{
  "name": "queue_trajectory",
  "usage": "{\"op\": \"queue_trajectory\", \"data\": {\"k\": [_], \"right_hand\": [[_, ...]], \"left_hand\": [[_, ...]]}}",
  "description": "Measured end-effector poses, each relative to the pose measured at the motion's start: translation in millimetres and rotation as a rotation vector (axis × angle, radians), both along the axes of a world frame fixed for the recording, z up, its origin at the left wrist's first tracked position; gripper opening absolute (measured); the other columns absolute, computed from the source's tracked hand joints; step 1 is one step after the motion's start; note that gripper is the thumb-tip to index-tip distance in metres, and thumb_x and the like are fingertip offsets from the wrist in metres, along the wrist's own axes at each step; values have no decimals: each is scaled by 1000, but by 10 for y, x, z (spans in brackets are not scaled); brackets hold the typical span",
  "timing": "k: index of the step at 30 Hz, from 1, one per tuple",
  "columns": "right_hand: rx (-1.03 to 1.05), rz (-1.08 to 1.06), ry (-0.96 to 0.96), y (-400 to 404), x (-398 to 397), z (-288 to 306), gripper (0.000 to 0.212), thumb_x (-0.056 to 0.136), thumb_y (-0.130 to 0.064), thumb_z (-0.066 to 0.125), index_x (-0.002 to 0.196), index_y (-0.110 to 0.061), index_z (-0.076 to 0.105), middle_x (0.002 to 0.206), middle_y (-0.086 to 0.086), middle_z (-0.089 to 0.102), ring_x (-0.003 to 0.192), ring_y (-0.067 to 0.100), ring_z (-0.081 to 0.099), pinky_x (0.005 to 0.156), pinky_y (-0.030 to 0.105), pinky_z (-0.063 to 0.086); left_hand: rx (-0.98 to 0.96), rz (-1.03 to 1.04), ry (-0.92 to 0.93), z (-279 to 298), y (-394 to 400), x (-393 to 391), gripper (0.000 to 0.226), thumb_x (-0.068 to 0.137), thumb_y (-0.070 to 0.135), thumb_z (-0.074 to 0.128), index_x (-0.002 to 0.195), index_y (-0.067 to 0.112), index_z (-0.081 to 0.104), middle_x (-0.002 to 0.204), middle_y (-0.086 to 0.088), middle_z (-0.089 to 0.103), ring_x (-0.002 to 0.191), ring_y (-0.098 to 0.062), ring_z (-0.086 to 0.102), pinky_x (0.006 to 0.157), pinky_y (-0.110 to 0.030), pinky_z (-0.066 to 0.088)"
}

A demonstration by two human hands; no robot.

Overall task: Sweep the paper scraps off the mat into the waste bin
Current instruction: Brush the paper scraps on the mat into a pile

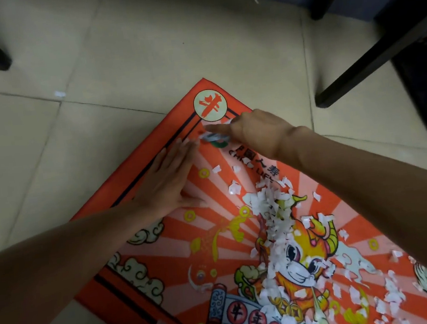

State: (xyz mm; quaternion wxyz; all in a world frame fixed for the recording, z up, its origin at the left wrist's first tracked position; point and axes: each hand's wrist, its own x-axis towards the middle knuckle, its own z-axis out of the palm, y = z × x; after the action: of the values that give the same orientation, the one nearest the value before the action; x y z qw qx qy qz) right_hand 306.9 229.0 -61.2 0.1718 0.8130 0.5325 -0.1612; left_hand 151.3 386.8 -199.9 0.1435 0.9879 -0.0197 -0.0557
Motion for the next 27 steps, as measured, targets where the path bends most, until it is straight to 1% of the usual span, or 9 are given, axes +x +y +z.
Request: {"op": "queue_trajectory", "data": {"k": [3, 6, 9, 11, 15, 18, 22, 24, 27], "right_hand": [[-76, 40, -50, -50, -83, -29, 83, 93, 3, 37, 151, -43, -1, 122, 14, 50, 66, 24, 44, 58, 34, 37], [-121, 51, -121, -88, -196, -8, 83, 95, 2, 35, 151, -42, -9, 128, 16, 43, 52, 20, 33, 51, 33, 34], [-122, 103, -159, -86, -273, -113, 81, 97, 0, 34, 151, -40, -12, 118, 14, 51, 55, 22, 39, 51, 32, 34], [-118, 119, -180, -98, -303, -171, 80, 98, -1, 35, 151, -38, -12, 108, 11, 57, 62, 24, 43, 55, 32, 36], [-160, 170, -197, -189, -370, -54, 81, 98, -2, 35, 150, -39, -15, 90, 6, 48, 51, 18, 32, 47, 29, 29], [-168, 217, -166, -320, -479, 18, 84, 98, -1, 36, 148, -42, -20, 90, 0, 56, 53, 16, 39, 41, 28, 22], [-199, 252, -102, -513, -671, 71, 86, 95, -1, 40, 150, -39, -15, 95, 2, 63, 49, 15, 37, 41, 29, 20], [-195, 254, -107, -562, -721, 150, 86, 95, -1, 41, 150, -39, -14, 88, 1, 60, 49, 15, 33, 42, 29, 18], [-156, 210, -170, -539, -663, 279, 86, 96, -2, 40, 149, -40, -17, 67, -1, 44, 49, 14, 34, 43, 28, 22]], "left_hand": [[-1, -4, -3, 11, -6, -3, 129, 60, 91, 31, 156, 14, -7, 164, -7, -3, 151, -22, -8, 122, -41, 4], [3, -8, -8, 27, -10, -29, 128, 62, 91, 32, 156, 12, -4, 164, -9, -1, 151, -23, -7, 122, -41, 4], [-4, 3, -29, 42, -27, -49, 126, 65, 88, 39, 156, 10, 1, 164, -10, 4, 151, -25, -1, 122, -43, 9], [-14, 8, -17, 54, -33, -50, 127, 65, 85, 46, 157, 11, 0, 164, -9, 1, 151, -24, -3, 121, -41, 5], [12, 7, -1, 73, -41, -30, 130, 63, 83, 51, 156, 12, -4, 165, -7, -1, 151, -24, -6, 122, -43, 6], [63, -18, -11, 79, -48, -2, 130, 62, 83, 52, 156, 11, -3, 164, -8, 3, 151, -27, -2, 122, -47, 11], [83, -39, 0, 111, -74, 14, 131, 63, 80, 57, 156, 12, -5, 164, -7, 2, 151, -27, -4, 122, -46, 9], [91, -46, -4, 111, -81, 14, 130, 63, 80, 55, 156, 12, -5, 164, -8, 2, 151, -27, -3, 122, -47, 11], [91, -61, -5, 101, -67, 15, 130, 63, 80, 54, 156, 12, -5, 164, -7, 1, 151, -27, -4, 122, -47, 10]]}}
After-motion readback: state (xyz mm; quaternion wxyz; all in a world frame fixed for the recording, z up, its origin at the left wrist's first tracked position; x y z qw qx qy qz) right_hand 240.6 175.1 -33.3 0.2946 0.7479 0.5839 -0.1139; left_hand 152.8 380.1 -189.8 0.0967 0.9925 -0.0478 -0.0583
